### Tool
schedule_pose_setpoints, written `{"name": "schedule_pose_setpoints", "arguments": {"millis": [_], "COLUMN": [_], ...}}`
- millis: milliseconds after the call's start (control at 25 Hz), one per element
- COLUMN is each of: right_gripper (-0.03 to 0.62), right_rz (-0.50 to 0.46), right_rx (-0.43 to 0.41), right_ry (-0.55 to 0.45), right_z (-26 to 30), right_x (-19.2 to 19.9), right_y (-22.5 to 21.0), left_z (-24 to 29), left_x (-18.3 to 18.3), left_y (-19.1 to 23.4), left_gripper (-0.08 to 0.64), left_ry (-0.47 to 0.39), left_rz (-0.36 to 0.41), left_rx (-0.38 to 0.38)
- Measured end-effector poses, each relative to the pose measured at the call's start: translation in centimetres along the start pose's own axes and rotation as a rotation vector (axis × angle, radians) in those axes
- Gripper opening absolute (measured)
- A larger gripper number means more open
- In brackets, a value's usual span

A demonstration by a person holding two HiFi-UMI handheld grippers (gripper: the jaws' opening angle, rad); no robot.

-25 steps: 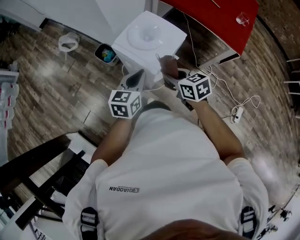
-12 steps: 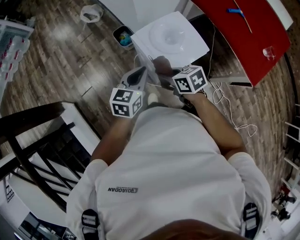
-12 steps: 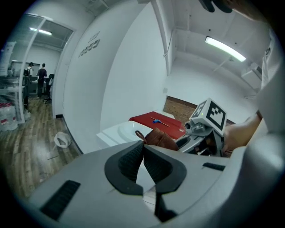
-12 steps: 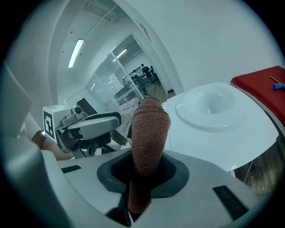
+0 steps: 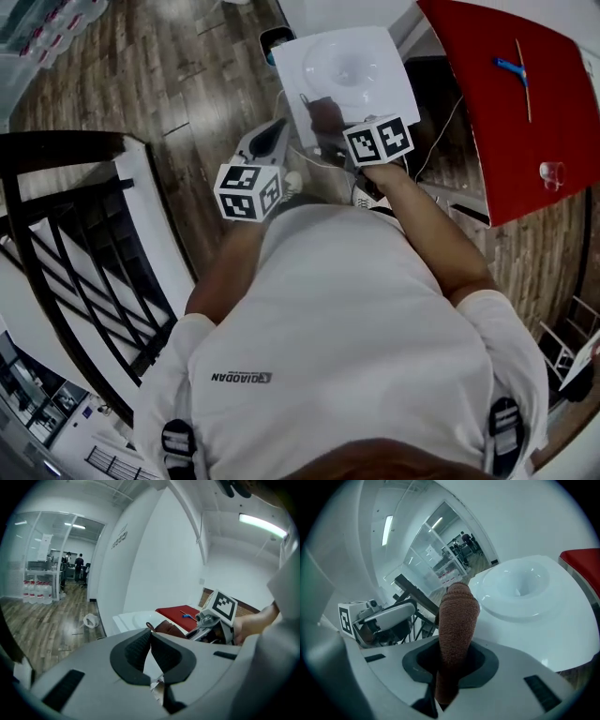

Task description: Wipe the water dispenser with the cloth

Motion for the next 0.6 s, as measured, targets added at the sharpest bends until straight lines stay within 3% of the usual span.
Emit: {"name": "schedule_pose_setpoints", "arguments": {"millis": [240, 600], "right_gripper": [0.072, 0.071], "right_rz": [-0.021, 0.009], "right_rx": [-0.018, 0.017], "right_ry": [0.039, 0.051], "right_z": [-2.6, -7.0], "right_x": [0.7, 1.2], "right_y": [-3.4, -9.2], "left_z": [0.0, 0.4], "left_x": [1.0, 2.5], "left_y": [-2.6, -6.6], "left_gripper": [0.0, 0.001], "left_ry": [-0.038, -0.05], "left_rz": [-0.048, -0.067], "left_rx": [-0.114, -0.182]}}
Point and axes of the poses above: the fingertips, and each gripper's own axes: z forward along the fingers, y to its left, x out of its underside, the point moved 2 cm from there along -z, backward along the fingers, and after that the axes turned 2 degrees about x, right-handed, at the moved point
